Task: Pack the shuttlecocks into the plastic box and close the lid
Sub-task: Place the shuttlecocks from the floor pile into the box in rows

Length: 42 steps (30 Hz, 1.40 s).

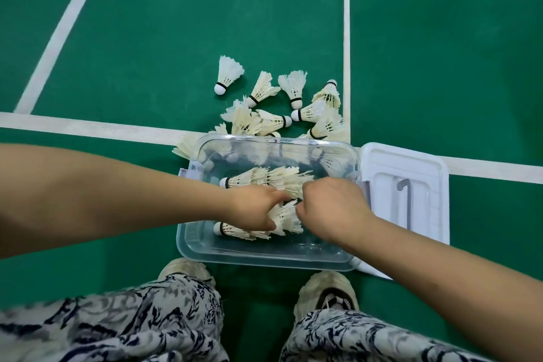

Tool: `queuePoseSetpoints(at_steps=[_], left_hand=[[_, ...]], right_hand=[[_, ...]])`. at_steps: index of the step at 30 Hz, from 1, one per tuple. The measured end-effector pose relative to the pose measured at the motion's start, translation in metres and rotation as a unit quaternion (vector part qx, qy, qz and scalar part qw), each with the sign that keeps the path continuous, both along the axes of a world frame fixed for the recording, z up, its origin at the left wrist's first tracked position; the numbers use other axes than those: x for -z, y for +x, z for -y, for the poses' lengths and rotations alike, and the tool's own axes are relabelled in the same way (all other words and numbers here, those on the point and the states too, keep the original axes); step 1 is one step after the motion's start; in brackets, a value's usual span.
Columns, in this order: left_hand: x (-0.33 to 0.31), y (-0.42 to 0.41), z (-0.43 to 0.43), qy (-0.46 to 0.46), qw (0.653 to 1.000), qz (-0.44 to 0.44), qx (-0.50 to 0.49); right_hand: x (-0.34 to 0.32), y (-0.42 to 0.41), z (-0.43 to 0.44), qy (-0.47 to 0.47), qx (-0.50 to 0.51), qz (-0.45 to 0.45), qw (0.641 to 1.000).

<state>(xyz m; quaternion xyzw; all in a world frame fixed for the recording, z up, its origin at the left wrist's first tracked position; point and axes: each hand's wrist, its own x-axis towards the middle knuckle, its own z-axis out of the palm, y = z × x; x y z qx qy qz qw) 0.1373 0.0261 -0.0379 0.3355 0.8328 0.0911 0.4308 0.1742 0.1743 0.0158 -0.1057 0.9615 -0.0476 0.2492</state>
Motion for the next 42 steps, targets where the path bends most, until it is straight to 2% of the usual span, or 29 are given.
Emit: queuePoseSetpoints(at_steps=[6, 14, 18, 23, 26, 30, 36, 42], left_hand=[[0.019, 0.002, -0.01, -0.04, 0.999, 0.021, 0.025], [0.028, 0.018, -0.011, -0.023, 0.998, 0.051, 0.019], [0.028, 0.018, -0.005, -0.019, 0.999, 0.046, 0.02], [0.024, 0.016, -0.003, -0.011, 0.999, 0.043, -0.015], [0.023, 0.014, -0.004, -0.006, 0.997, 0.062, -0.044], [0.022, 0.013, -0.008, -0.016, 0.997, 0.06, -0.039], [0.027, 0.014, -0.005, -0.001, 0.999, 0.03, -0.027], [0.029, 0.012, -0.003, 0.003, 0.999, 0.034, -0.031]], right_hand=[[0.013, 0.008, 0.0, 0.007, -0.005, 0.05, 0.999], [0.024, 0.016, 0.006, 0.037, -0.034, 0.083, 0.995], [0.034, 0.013, 0.0, 0.016, 0.03, 0.139, 0.99], [0.035, 0.003, -0.003, -0.06, 0.113, 0.136, 0.982], [0.036, -0.002, -0.005, -0.094, 0.166, 0.166, 0.968], [0.037, 0.001, -0.005, -0.11, 0.182, 0.188, 0.959], [0.028, 0.008, -0.001, -0.098, 0.128, 0.145, 0.976], [0.016, 0.003, 0.001, -0.111, 0.139, 0.068, 0.982]])
